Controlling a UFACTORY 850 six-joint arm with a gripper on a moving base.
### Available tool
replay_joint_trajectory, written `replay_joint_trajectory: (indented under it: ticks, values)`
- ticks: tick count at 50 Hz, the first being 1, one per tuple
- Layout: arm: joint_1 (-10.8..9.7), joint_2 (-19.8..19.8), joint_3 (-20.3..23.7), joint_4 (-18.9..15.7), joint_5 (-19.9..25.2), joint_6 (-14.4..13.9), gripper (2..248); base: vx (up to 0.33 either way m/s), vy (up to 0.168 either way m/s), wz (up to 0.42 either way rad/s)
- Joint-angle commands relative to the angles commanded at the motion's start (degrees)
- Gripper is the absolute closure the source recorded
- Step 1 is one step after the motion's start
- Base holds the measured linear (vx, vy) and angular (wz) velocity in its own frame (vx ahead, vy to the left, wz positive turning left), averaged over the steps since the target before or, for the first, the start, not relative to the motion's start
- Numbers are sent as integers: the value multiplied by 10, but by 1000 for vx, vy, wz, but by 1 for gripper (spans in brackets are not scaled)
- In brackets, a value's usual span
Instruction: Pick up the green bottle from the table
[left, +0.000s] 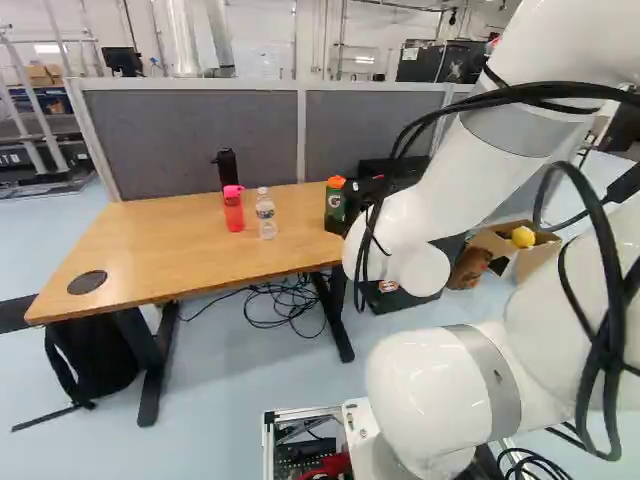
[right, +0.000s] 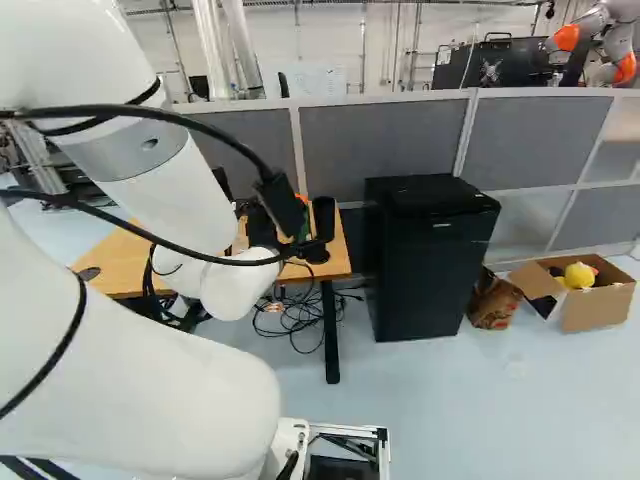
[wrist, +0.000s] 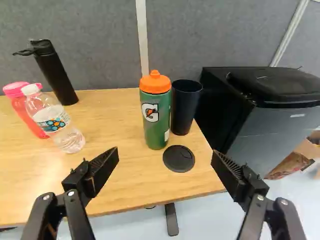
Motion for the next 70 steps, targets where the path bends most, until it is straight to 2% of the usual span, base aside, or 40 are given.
replay_joint_trajectory:
  ticks: [31,33,50,70]
  values:
    - [0,0,0,0,0,0,3,66,175,-205]
    - [6,-3,-2,3,0,0,3,38,119,-20]
    - [12,-7,-6,4,0,0,3,3,14,-4]
    - [-9,-41,-36,4,0,0,3,0,0,0]
